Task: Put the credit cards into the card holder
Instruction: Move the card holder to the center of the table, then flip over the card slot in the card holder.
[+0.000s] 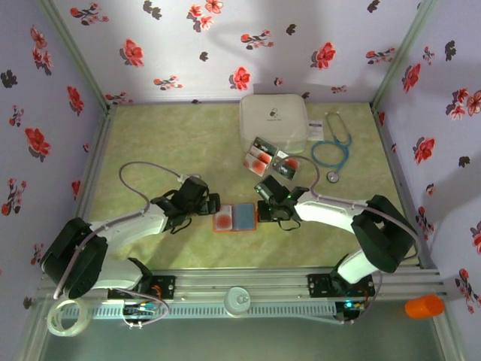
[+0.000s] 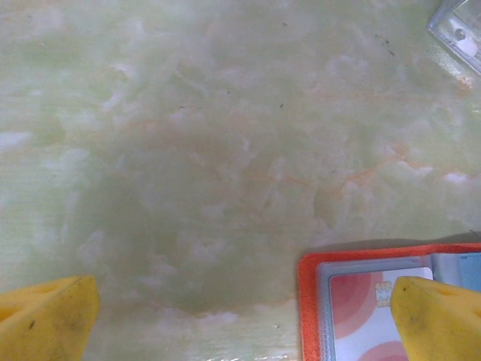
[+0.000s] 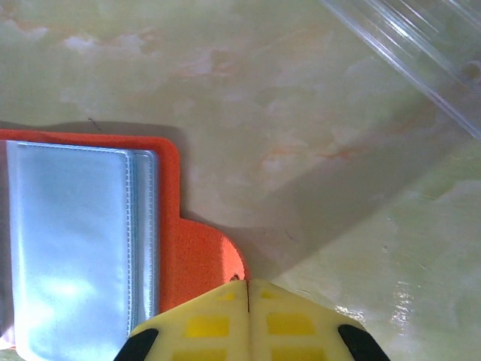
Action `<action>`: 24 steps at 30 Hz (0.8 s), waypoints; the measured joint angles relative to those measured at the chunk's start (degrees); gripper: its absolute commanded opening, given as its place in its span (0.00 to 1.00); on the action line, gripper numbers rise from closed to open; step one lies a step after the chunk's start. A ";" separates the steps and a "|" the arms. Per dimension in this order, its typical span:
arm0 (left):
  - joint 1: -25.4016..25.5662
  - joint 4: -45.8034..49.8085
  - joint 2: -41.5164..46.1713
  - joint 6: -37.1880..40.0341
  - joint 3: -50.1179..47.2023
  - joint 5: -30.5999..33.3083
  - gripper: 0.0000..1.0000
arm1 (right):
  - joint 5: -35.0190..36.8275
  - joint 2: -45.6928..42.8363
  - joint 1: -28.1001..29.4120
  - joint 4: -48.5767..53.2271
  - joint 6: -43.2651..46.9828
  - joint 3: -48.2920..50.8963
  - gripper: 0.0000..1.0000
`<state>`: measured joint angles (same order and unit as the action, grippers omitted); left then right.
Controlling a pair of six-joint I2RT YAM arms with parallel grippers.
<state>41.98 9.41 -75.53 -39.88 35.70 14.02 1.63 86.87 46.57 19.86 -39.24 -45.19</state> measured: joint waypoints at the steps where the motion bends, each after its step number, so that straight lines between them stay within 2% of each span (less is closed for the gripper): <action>1: 0.00 0.00 -0.20 0.09 0.28 -0.15 1.00 | 0.00 0.00 0.00 -0.11 -0.13 0.04 0.14; 3: 0.00 0.00 -0.37 0.31 0.68 -0.44 1.00 | -0.09 0.00 0.00 -0.22 -0.13 0.04 0.26; 8: 0.00 0.09 -0.39 1.18 1.44 -1.33 1.00 | -0.15 -2.12 0.02 1.14 -0.37 -0.52 0.28; 15: 0.83 0.22 -0.37 1.29 1.55 -2.93 1.00 | -2.75 -4.44 0.00 1.70 -0.26 -6.58 0.19; 24: 6.05 -2.14 -0.66 -0.26 0.55 -2.78 1.00 | -7.21 5.77 -0.20 -1.84 0.28 -11.13 0.07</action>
<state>48.03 7.27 -76.18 -40.14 36.25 11.25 -5.58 92.64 46.37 18.02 -38.96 -56.31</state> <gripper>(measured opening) 0.998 0.085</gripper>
